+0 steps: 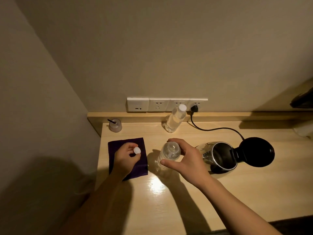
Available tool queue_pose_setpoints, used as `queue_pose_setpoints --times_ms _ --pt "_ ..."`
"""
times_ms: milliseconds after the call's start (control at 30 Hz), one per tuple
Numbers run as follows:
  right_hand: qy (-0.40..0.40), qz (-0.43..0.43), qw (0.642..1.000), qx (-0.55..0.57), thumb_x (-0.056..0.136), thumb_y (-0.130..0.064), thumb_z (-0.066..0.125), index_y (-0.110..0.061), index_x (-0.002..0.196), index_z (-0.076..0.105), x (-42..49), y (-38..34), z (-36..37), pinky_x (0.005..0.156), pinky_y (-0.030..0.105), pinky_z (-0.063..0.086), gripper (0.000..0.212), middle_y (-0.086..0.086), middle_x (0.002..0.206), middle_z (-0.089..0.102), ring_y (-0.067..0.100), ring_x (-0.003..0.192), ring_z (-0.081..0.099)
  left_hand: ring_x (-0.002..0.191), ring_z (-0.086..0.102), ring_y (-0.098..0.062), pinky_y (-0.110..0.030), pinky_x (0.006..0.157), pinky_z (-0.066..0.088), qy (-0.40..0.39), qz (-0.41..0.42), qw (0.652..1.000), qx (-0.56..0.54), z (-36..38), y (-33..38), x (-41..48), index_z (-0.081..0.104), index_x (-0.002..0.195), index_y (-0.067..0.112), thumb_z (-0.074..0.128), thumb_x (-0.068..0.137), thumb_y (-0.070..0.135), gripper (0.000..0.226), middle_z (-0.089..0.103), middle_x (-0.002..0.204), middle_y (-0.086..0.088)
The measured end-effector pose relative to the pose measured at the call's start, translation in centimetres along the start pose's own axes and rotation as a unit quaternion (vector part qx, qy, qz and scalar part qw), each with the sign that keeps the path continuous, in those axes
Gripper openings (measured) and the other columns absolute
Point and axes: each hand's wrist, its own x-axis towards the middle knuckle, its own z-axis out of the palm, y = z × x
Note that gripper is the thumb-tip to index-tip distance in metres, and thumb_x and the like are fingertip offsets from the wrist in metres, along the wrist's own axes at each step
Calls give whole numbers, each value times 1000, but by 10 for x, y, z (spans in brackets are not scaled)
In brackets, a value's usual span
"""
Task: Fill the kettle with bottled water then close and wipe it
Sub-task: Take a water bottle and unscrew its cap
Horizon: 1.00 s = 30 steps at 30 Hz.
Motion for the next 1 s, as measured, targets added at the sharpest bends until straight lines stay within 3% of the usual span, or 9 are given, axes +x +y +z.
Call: queue_pose_setpoints --times_ms 67,133,367,467,567,700,800,933,1000 --pt "3 1 1000 -1 70 -31 96 -27 130 64 -1 0 3 89 3 44 68 -23 115 68 -10 110 60 96 66 -24 -25 83 51 49 105 988 103 6 -17 0 76 105 8 87 73 -5 36 70 102 -2" --pt "6 4 1000 1 70 -29 96 -26 129 65 -2 0 5 88 3 43 67 -23 115 68 -10 109 61 98 65 -30 -32 85 50 68 144 977 139 10 -27 0 77 103 3 88 69 -6 36 72 97 -7" --pt "14 11 1000 9 68 -34 96 -30 129 66 -13 -7 7 91 8 47 68 -23 117 70 -5 109 64 110 63 -31 -48 95 56 65 146 975 154 9 -36 -1 74 113 3 89 71 -3 46 75 109 -11" --pt "21 14 1000 15 68 -35 97 -31 128 66 -17 -15 4 92 14 50 68 -23 116 71 -3 109 65 120 55 -20 -46 104 52 49 156 974 158 0 -31 -5 69 126 5 92 70 4 61 71 122 -9" --pt "32 10 999 17 68 -36 96 -33 127 65 -21 -25 -2 94 23 53 67 -23 115 72 -1 109 66 129 46 -6 -38 111 44 -21 148 982 118 -9 3 -19 60 140 15 94 70 19 79 58 137 5" --pt "46 2 999 13 66 -41 95 -32 129 65 -25 -40 -12 96 31 56 71 -19 115 73 1 108 67 140 45 -7 -35 115 41 -190 107 974 54 -4 71 -52 42 150 42 93 63 37 101 48 151 14" --pt "58 -16 998 3 64 -48 92 -33 128 65 -30 -52 -20 95 34 56 72 -17 113 73 2 107 67 126 62 -8 -34 103 53 -192 114 973 -58 17 113 -73 49 138 45 96 61 27 92 64 133 15" --pt "83 -21 996 -3 63 -53 93 -34 129 65 -38 -62 -27 94 28 56 74 -19 115 72 -2 107 65 101 72 -9 -22 82 59 -85 104 975 -177 47 149 -90 62 112 41 85 73 23 49 73 105 13" --pt "105 -23 994 -9 62 -55 93 -32 129 65 -42 -63 -32 94 25 55 76 -17 117 71 -1 108 65 93 72 -9 -18 74 58 -76 97 969 -213 56 158 -94 64 105 37 83 79 13 40 73 96 7"
